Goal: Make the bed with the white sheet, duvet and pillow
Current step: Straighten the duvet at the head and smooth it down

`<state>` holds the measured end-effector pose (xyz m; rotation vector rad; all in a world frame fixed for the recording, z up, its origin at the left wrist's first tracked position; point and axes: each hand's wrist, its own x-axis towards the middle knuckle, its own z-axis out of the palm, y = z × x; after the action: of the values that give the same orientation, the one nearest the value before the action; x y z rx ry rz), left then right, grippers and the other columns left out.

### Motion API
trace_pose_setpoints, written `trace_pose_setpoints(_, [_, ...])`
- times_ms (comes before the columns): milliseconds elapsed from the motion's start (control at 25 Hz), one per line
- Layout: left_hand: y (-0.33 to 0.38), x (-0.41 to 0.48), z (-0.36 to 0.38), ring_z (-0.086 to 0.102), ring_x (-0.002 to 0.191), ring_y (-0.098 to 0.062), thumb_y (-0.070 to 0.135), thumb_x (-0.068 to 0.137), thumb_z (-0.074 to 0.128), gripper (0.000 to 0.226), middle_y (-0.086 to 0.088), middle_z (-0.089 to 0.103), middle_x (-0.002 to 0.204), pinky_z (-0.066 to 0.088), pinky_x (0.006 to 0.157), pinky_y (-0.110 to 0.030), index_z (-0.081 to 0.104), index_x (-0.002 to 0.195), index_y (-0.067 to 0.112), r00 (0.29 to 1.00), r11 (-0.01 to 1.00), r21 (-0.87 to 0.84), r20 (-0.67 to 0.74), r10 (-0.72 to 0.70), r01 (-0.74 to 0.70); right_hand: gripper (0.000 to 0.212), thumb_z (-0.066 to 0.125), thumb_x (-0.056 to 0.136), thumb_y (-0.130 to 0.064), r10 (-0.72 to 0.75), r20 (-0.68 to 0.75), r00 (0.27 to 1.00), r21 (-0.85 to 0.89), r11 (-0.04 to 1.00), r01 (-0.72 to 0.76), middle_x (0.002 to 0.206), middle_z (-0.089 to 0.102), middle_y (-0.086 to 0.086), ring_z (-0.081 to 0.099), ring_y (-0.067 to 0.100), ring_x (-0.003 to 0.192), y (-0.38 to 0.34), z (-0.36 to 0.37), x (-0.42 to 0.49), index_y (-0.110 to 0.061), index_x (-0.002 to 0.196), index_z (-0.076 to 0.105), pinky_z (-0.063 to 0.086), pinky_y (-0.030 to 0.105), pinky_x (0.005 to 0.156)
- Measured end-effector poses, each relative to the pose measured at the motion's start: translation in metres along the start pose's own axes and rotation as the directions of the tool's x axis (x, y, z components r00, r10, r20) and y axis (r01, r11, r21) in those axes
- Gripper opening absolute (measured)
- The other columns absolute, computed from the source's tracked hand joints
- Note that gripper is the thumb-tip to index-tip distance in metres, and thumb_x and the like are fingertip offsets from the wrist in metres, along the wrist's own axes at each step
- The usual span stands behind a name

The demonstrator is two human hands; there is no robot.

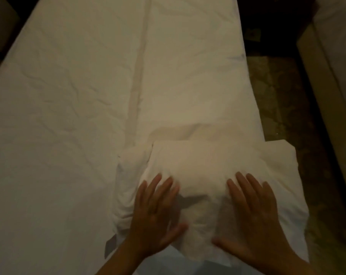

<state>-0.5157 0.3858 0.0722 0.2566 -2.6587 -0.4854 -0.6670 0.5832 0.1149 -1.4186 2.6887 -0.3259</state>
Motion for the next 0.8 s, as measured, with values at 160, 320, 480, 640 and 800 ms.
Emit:
trace_pose_setpoints(160, [-0.022, -0.013, 0.019, 0.005, 0.142, -0.046, 0.075, 0.069, 0.053, 0.116, -0.014, 0.0, 0.159, 0.005, 0.108, -0.067, -0.002, 0.153, 0.016, 0.954, 0.948, 0.252, 0.271, 0.126, -0.197, 0.121, 0.055, 0.058, -0.078, -0.122, 0.112, 0.986, -0.236, 0.961, 0.146, 0.156, 0.011, 0.02, 0.012, 0.048, 0.14, 0.006, 0.025, -0.009, -0.021, 0.152, 0.005, 0.016, 0.069, 0.104])
trace_pose_setpoints(320, [-0.032, -0.005, 0.023, 0.026, 0.136, -0.043, 0.061, 0.074, 0.061, 0.105, -0.017, 0.019, 0.153, 0.023, 0.106, -0.058, 0.004, 0.153, 0.02, 0.983, 0.964, 0.226, 0.147, 0.108, -0.14, 0.14, 0.081, 0.042, -0.066, -0.07, 0.155, 0.985, -0.205, 0.974, 0.101, 0.151, 0.023, 0.024, 0.023, 0.047, 0.136, 0.01, 0.02, 0.009, -0.024, 0.152, 0.006, 0.021, 0.066, 0.106])
trace_pose_setpoints(480, [-0.034, 0.003, 0.029, 0.039, 0.125, -0.037, 0.032, 0.078, 0.056, 0.086, -0.018, 0.034, 0.14, 0.032, 0.1, -0.046, 0.012, 0.151, 0.02, 0.992, 0.978, 0.174, 0.063, 0.106, -0.116, 0.144, 0.087, 0.04, -0.057, 0.018, 0.047, 0.999, -0.133, 0.991, -0.011, 0.141, 0.032, 0.022, 0.033, 0.041, 0.125, 0.01, 0.029, 0.022, -0.029, 0.151, 0.0, 0.033, 0.063, 0.096])
trace_pose_setpoints(640, [-0.042, 0.009, 0.028, 0.038, 0.124, -0.034, 0.031, 0.067, 0.074, 0.108, -0.018, 0.035, 0.138, 0.027, 0.105, -0.041, 0.009, 0.152, 0.019, 0.987, 0.988, 0.144, 0.156, 0.039, -0.062, 0.145, 0.082, 0.034, -0.063, -0.047, 0.142, 0.989, -0.202, 0.977, 0.075, 0.141, 0.035, 0.022, 0.033, 0.039, 0.126, 0.019, 0.032, 0.028, -0.025, 0.152, 0.006, 0.035, 0.059, 0.099])
trace_pose_setpoints(800, [-0.05, 0.012, 0.026, 0.022, 0.138, -0.036, 0.034, 0.048, 0.082, 0.133, -0.02, 0.024, 0.149, 0.009, 0.115, -0.043, 0.003, 0.153, 0.019, 0.918, 0.983, 0.138, 0.392, 0.059, -0.123, 0.155, 0.08, 0.019, -0.063, -0.059, 0.34, 0.939, -0.236, 0.961, 0.145, 0.145, 0.031, 0.028, 0.028, 0.044, 0.132, 0.03, 0.036, 0.036, -0.017, 0.152, 0.014, 0.019, 0.056, 0.105])
